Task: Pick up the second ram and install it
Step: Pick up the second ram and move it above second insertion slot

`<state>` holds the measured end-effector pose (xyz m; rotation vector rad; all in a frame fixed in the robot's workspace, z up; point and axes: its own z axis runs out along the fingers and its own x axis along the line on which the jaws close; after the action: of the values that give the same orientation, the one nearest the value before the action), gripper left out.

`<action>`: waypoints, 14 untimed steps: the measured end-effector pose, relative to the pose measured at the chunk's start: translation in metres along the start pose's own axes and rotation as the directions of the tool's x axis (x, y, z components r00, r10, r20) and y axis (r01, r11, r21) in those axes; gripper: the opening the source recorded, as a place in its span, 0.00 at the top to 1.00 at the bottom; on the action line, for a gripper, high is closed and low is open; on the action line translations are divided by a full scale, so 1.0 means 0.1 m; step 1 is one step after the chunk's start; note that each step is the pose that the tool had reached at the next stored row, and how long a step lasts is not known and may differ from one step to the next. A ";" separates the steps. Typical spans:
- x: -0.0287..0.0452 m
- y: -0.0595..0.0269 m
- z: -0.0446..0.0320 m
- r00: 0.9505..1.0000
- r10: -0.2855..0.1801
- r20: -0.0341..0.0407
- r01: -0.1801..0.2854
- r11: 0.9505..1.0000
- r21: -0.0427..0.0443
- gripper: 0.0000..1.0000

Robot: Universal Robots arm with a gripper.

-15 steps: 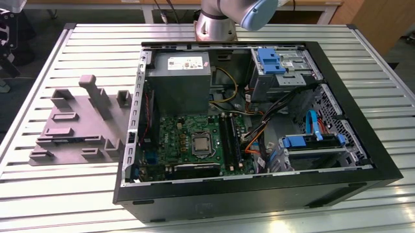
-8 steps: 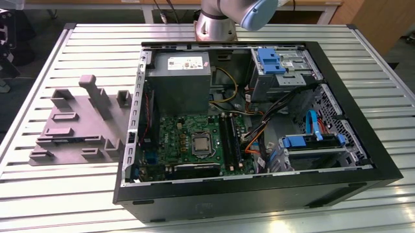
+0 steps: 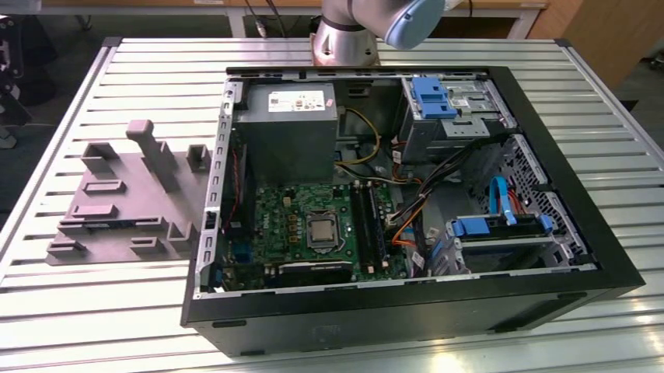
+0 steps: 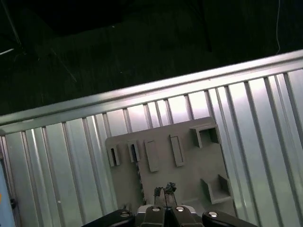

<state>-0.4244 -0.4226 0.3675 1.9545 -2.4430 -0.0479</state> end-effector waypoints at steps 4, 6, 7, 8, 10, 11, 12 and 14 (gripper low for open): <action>0.000 0.001 0.001 0.999 -0.055 -0.003 0.055 0.999 0.000 0.89; 0.000 0.002 0.002 0.997 -0.080 -0.004 0.080 0.997 -0.001 0.89; 0.000 0.002 0.002 0.996 -0.093 -0.005 0.093 0.996 -0.001 0.89; 0.000 0.002 0.002 0.994 -0.106 -0.006 0.106 0.994 -0.001 0.89; 0.001 0.003 0.003 0.991 -0.133 -0.007 0.133 0.991 -0.001 0.89; 0.001 0.003 0.004 0.989 -0.146 -0.007 0.146 0.989 -0.001 0.89; 0.001 0.003 0.004 0.987 -0.159 -0.008 0.159 0.987 -0.001 0.89; 0.001 0.003 0.006 0.983 -0.184 -0.010 0.184 0.983 -0.002 0.89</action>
<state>-0.4247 -0.4226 0.3670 2.1687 -2.2479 -0.0411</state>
